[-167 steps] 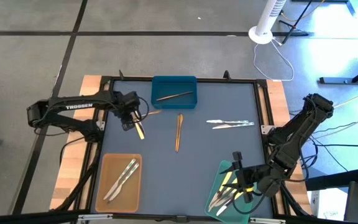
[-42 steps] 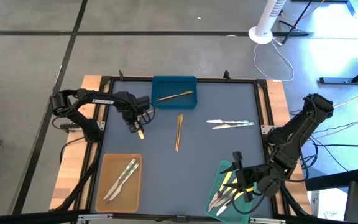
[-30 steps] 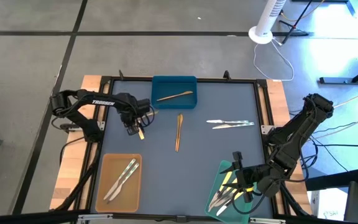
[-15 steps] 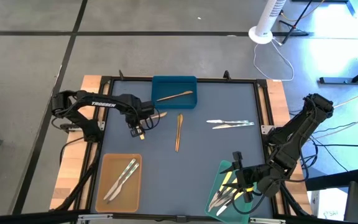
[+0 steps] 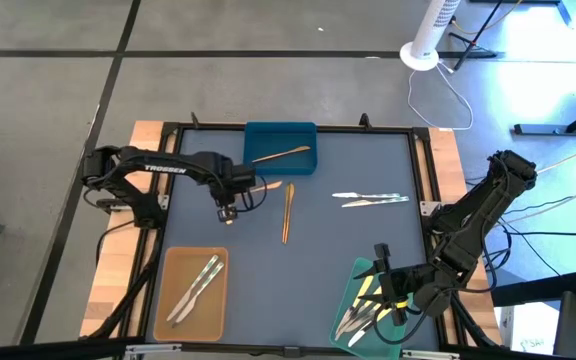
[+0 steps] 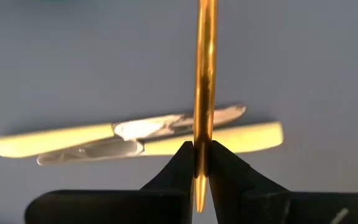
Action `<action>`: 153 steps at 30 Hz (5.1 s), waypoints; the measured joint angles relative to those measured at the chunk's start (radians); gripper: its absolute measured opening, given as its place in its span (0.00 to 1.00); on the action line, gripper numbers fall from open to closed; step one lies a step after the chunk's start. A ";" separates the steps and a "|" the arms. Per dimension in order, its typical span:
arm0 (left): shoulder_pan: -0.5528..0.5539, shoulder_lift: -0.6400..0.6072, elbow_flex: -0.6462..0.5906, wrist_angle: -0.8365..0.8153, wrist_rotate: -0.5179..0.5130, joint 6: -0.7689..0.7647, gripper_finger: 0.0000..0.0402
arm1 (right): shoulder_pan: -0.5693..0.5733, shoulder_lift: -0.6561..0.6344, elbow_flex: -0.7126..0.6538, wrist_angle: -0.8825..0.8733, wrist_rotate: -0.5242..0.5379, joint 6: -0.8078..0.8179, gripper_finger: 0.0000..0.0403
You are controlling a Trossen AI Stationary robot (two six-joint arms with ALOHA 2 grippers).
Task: Sort silverware by color (type)
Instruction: Put the gold knife into the blue bin, then put the green patterned knife into the orange bin
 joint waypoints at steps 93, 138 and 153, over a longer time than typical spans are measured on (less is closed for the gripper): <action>0.308 0.241 0.145 0.496 -0.069 0.250 0.08 | 0.000 0.000 0.000 0.002 0.000 0.001 0.50; 0.307 0.241 0.145 0.542 -0.088 0.248 0.35 | 0.000 0.000 0.000 0.001 0.000 0.000 0.50; 0.303 0.232 0.145 0.553 -0.088 0.248 0.35 | 0.000 0.000 0.000 0.001 0.037 0.002 0.50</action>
